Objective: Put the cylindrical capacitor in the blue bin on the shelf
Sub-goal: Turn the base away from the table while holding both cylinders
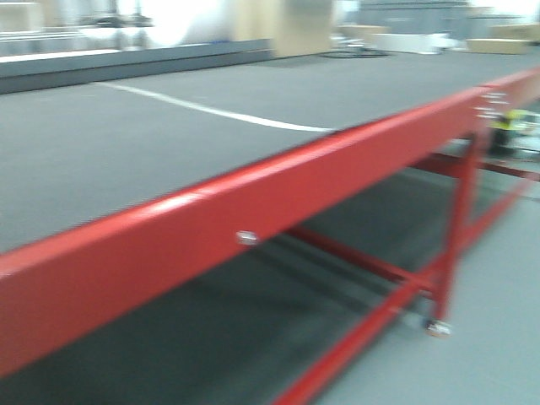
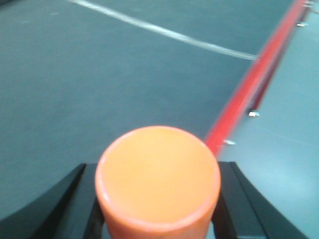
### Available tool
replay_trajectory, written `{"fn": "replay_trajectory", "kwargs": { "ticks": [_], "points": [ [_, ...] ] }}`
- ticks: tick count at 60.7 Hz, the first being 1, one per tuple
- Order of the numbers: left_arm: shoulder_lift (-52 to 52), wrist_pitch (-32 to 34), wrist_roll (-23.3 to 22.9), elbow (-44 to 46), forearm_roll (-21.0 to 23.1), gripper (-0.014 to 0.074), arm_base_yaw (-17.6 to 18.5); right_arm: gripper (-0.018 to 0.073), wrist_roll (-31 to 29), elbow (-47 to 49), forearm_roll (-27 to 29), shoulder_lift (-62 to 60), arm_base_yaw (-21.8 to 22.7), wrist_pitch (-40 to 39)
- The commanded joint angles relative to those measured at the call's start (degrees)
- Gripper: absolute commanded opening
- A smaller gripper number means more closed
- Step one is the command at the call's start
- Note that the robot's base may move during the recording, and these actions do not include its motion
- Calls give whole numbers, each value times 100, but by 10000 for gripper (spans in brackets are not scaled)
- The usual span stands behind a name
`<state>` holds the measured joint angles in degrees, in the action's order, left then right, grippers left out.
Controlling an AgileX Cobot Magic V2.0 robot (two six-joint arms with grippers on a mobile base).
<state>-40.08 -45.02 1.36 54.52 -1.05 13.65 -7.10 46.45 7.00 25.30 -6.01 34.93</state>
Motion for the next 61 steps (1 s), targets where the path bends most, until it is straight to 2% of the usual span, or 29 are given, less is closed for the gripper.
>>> {"fn": "replay_trajectory", "kwargs": {
  "ticks": [1,61],
  "points": [
    [26,87,-4,42,19,-111,40,-99,-42,51,-38,-16,-1,-109],
    [26,87,-4,42,19,-111,40,-99,-42,51,-38,-16,-1,-109]
  ]
}}
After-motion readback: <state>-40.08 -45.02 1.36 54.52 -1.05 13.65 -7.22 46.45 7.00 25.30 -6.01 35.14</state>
